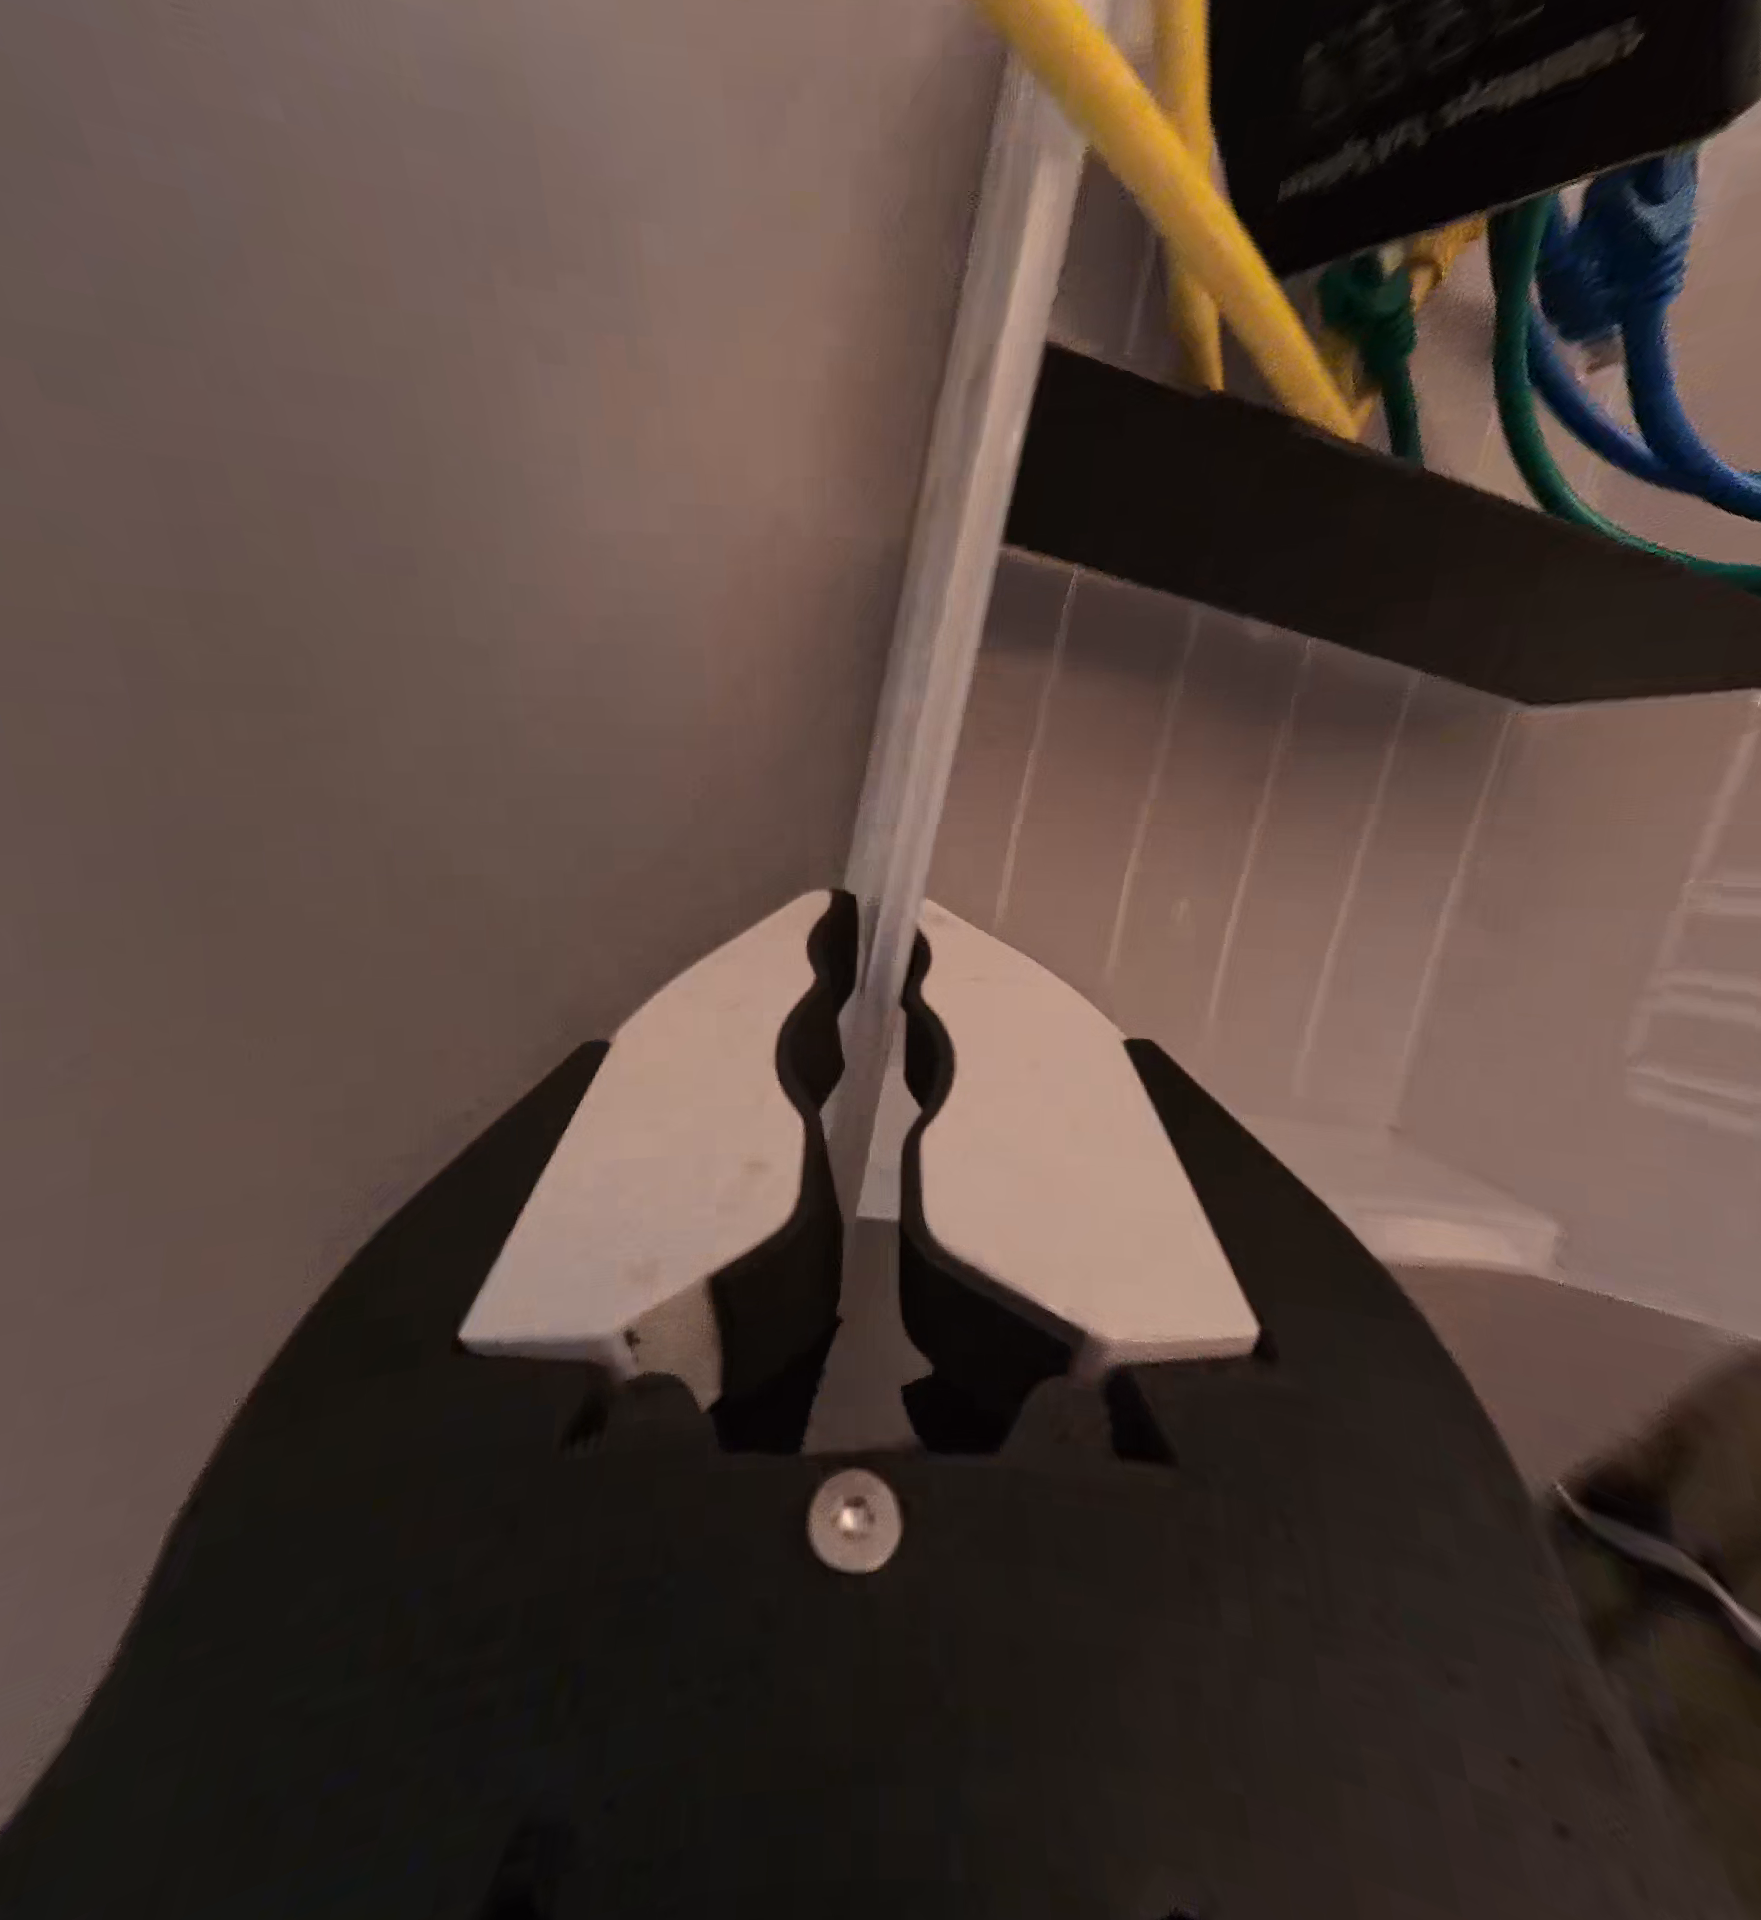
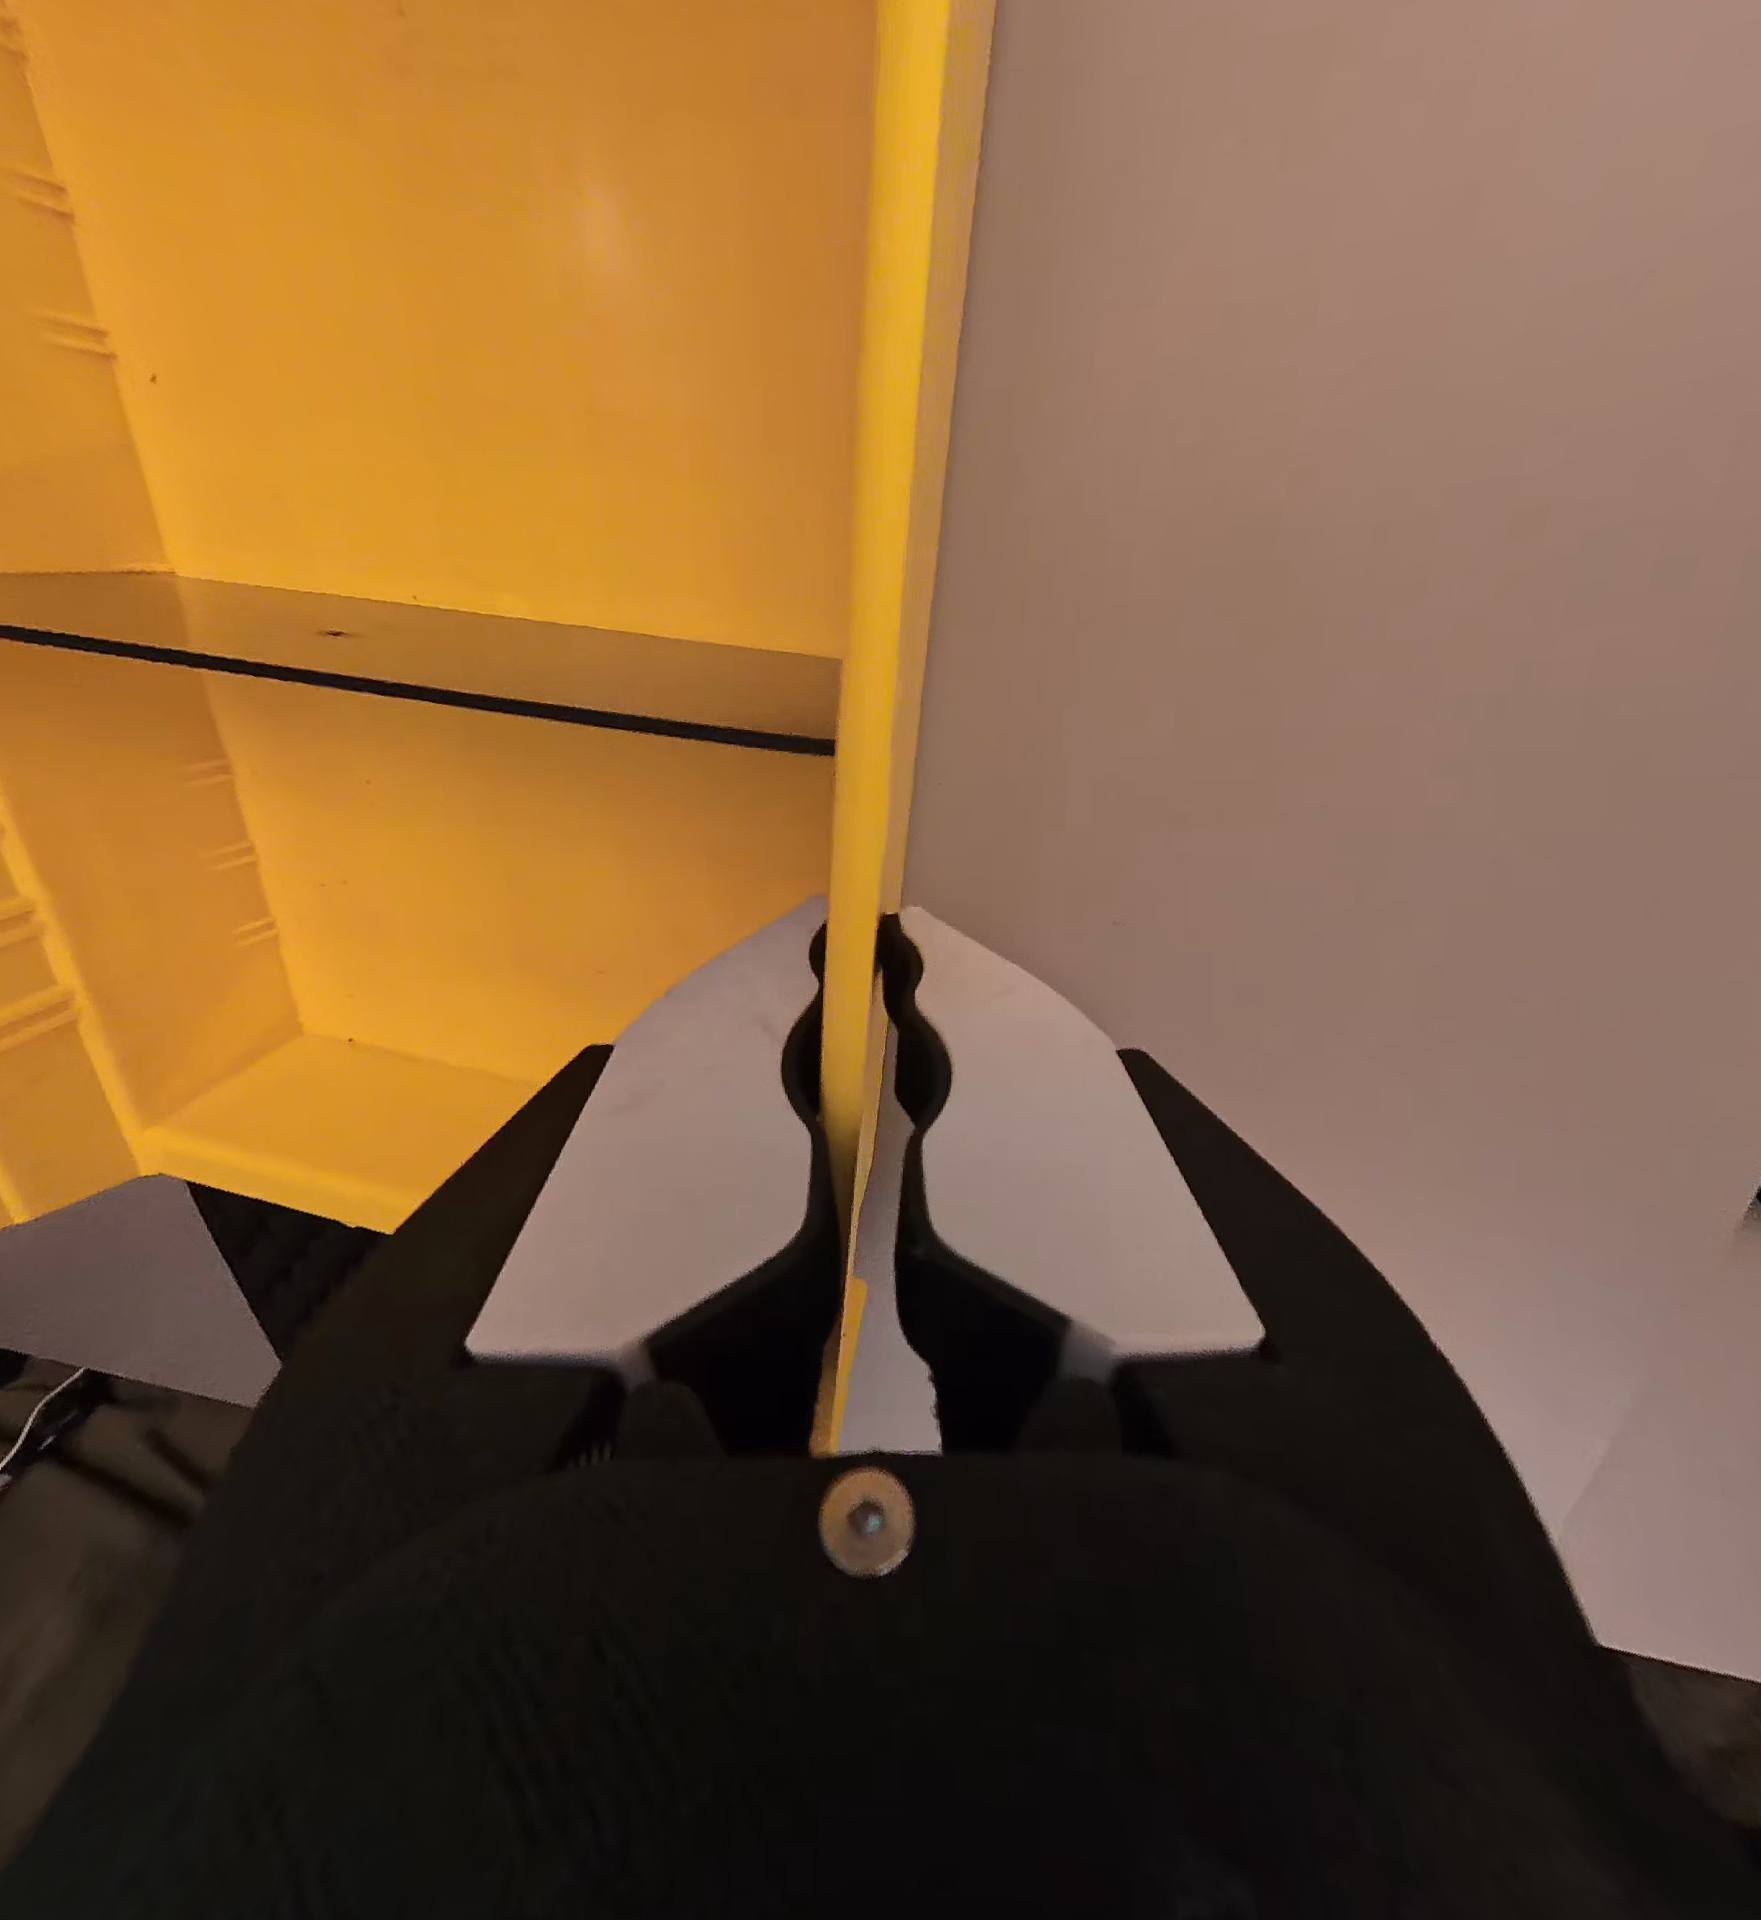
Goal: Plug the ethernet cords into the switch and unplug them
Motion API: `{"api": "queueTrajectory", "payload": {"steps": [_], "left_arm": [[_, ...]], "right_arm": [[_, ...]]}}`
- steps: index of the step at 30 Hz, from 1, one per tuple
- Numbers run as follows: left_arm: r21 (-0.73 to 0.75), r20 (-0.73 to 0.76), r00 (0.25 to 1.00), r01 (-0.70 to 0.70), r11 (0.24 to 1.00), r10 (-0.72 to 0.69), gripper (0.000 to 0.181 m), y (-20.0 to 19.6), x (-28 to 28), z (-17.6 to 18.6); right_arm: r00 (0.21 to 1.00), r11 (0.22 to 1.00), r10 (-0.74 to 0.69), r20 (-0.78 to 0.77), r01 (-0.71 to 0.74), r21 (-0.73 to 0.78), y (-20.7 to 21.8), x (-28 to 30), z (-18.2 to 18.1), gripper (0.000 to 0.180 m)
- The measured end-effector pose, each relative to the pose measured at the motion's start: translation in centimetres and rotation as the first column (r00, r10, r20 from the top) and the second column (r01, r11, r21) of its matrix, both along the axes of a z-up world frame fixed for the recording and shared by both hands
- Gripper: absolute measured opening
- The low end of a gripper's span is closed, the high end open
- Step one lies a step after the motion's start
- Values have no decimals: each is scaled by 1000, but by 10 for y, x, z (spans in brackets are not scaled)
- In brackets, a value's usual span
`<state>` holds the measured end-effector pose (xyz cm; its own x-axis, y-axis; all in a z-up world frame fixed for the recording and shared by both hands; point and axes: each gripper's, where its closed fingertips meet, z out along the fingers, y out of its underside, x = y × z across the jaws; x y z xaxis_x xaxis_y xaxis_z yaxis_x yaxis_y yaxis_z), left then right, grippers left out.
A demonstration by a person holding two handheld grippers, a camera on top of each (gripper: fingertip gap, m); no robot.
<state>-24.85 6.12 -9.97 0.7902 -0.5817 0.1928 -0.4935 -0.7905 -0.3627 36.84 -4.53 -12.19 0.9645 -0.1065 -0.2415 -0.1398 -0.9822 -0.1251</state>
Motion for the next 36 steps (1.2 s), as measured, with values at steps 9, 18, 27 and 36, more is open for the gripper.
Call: {"api": "queueTrajectory", "payload": {"steps": [9,18,27,36], "left_arm": [[-145,-80,995,-73,987,62,21,-6,-71,-6],[-194,-62,961,-276,941,269,15,4,-103,-13],[-249,-79,860,-507,825,504,9,-16,-179,-11],[-202,83,737,-646,736,670,14,-7,-236,-9]], "right_arm": [[999,999,-40,25,40,-7,10,0,1,5],[1000,1000,-9,26,8,15,41,-27,1,5],[997,997,79,25,-80,20,64,-102,2,6],[1000,1000,12,14,-12,14,67,-79,2,5]]}}
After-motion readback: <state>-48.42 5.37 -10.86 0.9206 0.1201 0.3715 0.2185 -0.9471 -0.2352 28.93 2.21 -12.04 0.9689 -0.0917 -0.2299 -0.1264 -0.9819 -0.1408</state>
